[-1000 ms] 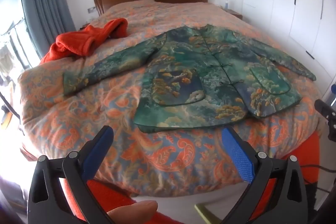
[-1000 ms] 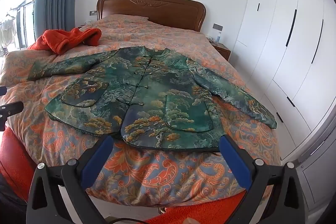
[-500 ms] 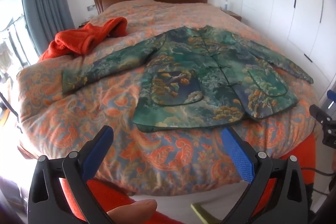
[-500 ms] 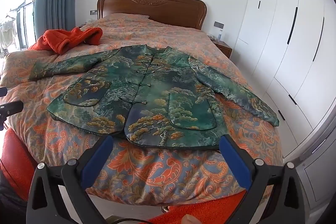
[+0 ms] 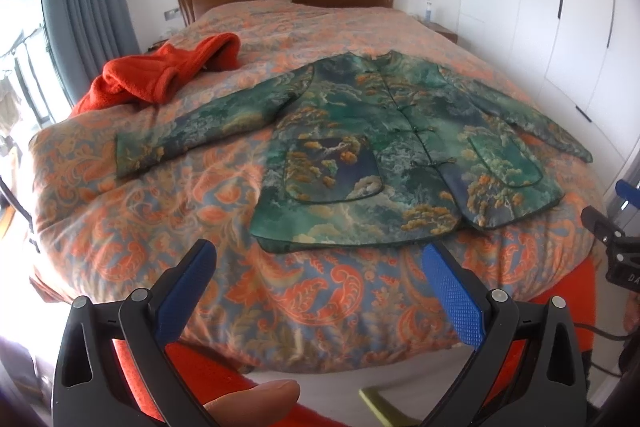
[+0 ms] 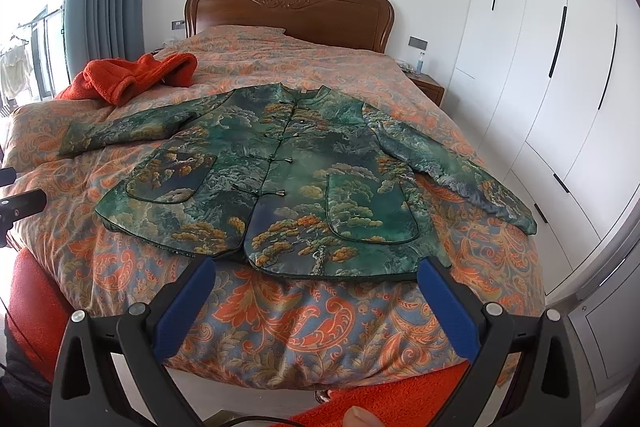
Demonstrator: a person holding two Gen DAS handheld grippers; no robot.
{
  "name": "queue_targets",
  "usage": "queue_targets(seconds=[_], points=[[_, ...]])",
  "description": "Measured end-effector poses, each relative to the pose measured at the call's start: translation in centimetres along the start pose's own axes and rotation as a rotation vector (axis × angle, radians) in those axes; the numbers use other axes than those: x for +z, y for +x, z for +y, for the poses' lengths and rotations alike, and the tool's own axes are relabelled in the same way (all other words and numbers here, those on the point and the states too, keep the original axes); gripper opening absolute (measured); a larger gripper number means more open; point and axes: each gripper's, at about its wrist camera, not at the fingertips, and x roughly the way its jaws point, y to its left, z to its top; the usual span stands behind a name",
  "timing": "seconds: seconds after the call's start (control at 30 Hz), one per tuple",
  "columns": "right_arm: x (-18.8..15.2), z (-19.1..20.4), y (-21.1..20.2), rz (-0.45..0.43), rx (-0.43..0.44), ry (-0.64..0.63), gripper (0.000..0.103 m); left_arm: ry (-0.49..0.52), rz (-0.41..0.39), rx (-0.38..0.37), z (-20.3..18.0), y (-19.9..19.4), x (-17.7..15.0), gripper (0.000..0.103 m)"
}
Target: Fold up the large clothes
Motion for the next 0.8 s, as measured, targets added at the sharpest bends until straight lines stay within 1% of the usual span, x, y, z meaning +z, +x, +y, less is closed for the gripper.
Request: queue_targets(seconds=[0.27,0.53,0.8], points=[[-0.02,-0.12,0.13,0.002,-0.001,0.012,0.103,0.000,-0.004,-0.003,-0.05,0.00,-0.06,0.103],[-0.22,0.02,0.21,0.009,0.005,0.016,0.103,-0.002,0.008,-0.005,0.00,0.17,-0.25,0.103],[-0.29,0.18,0.25,0.013,0.005,0.017,0.103,0.003,-0.009,-0.001,0.05,-0.04,-0.48,0.103]])
